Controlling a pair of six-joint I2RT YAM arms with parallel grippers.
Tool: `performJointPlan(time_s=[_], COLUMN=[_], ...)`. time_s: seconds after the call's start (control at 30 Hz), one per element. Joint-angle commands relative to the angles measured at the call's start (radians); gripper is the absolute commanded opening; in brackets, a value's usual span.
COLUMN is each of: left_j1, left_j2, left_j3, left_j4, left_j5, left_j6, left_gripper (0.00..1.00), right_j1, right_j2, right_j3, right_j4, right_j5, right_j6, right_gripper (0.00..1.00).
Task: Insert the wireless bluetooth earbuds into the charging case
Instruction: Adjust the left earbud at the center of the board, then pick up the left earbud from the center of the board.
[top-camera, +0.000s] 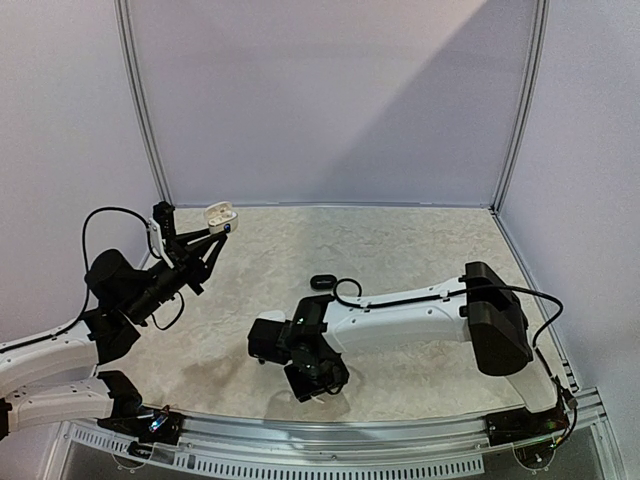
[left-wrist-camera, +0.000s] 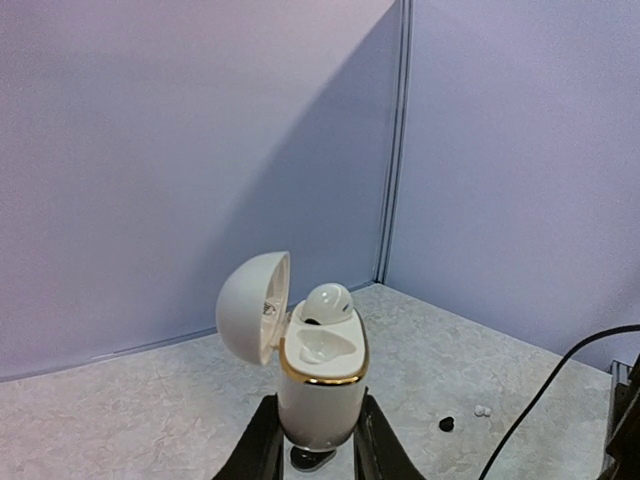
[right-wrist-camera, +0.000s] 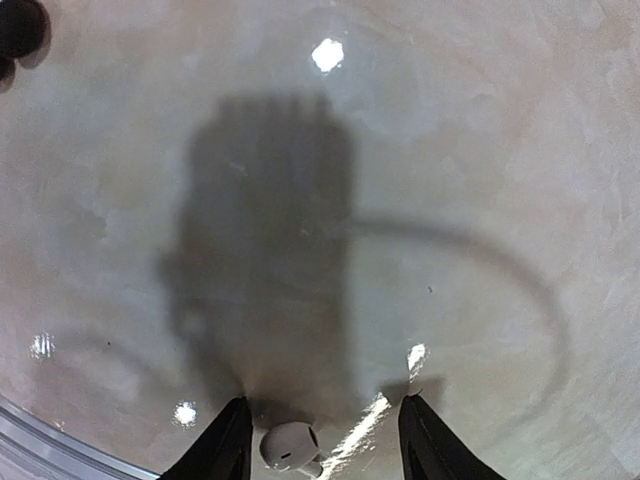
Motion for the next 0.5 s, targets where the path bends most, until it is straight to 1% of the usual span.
performJointPlan(time_s=[0.0, 0.07, 0.3, 0.47], left_j1=[-0.009, -0.009, -0.009, -0.009], left_j2=[-0.011, -0.011, -0.014, -0.011], left_j3=[-0.016, -0.017, -0.018, -0.019], left_j4=[0.026, 0.028, 0.031, 0.032], left_j5=[0.006, 0.008, 0.009, 0.011], left_j6=[0.014, 0.014, 0.017, 0.016], left_gripper=[0.0, 0.0, 0.0, 0.0], right_j1=[-0.002, -0.003, -0.001, 0.0], right_j2=[-0.031, -0.028, -0.021, -0.009], right_j3=[-0.023, -0.021, 0.002, 0.025], right_j4=[0.041, 0.054, -0.004, -0.021], right_j5=[-0.087, -0.105, -0.105, -0.099], right_j6=[-0.045, -0.051, -0.028, -0.041], right_gripper=[0.45, 0.42, 0.4, 0.31])
